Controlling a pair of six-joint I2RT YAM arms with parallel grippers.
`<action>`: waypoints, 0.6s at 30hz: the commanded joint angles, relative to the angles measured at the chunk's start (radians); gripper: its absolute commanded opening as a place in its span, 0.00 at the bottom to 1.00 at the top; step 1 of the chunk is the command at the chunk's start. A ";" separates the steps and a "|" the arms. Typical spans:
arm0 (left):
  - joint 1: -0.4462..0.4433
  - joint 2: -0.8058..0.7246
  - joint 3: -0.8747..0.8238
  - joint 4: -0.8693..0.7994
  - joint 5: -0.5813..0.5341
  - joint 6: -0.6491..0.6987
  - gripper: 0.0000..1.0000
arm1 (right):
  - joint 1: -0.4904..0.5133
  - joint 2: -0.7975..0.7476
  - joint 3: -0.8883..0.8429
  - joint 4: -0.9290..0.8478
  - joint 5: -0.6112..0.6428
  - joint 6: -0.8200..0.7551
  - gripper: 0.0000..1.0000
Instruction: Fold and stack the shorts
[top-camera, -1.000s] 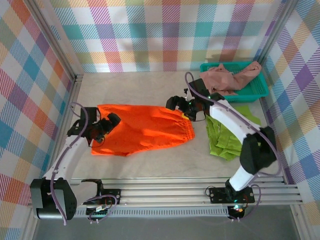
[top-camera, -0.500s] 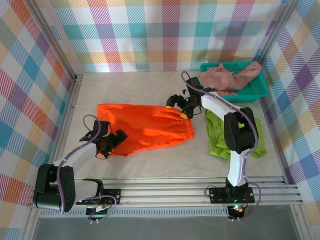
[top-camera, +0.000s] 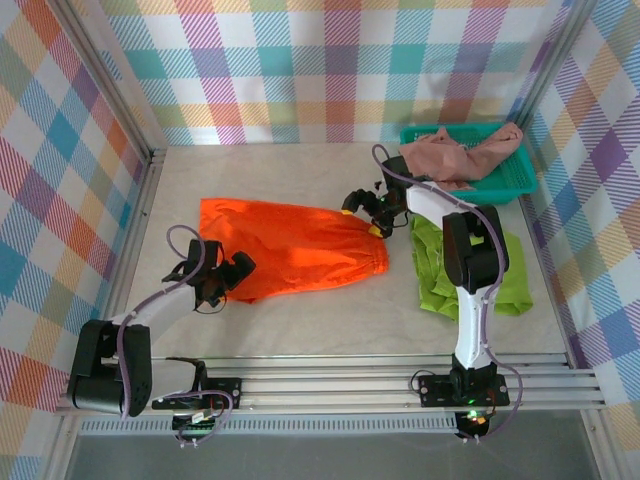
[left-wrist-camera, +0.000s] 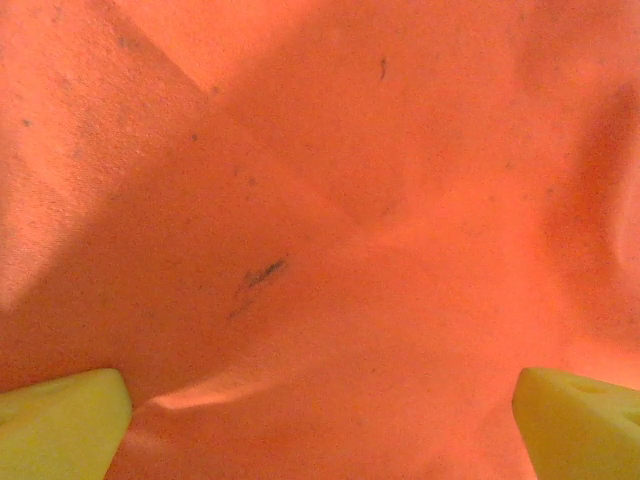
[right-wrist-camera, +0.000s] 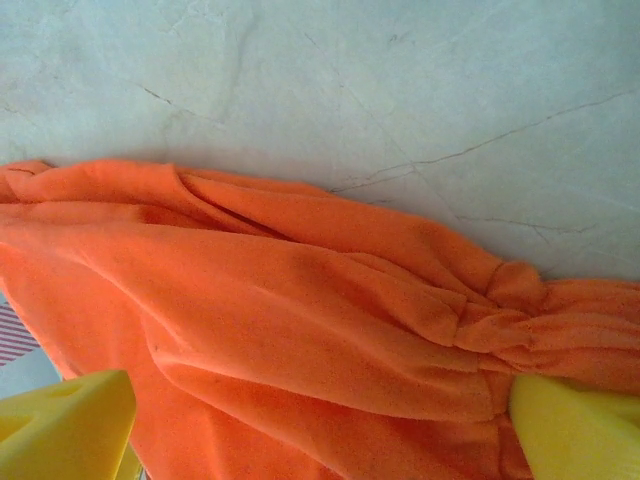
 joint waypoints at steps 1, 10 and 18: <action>-0.004 -0.007 -0.017 -0.198 -0.039 -0.002 1.00 | -0.006 -0.011 -0.051 0.029 -0.016 -0.017 0.96; -0.004 -0.172 0.262 -0.405 0.010 0.068 1.00 | -0.007 -0.400 -0.247 0.104 0.056 -0.134 0.99; -0.004 -0.089 0.283 -0.354 0.051 0.090 1.00 | -0.058 -0.498 -0.403 -0.019 0.070 -0.234 0.99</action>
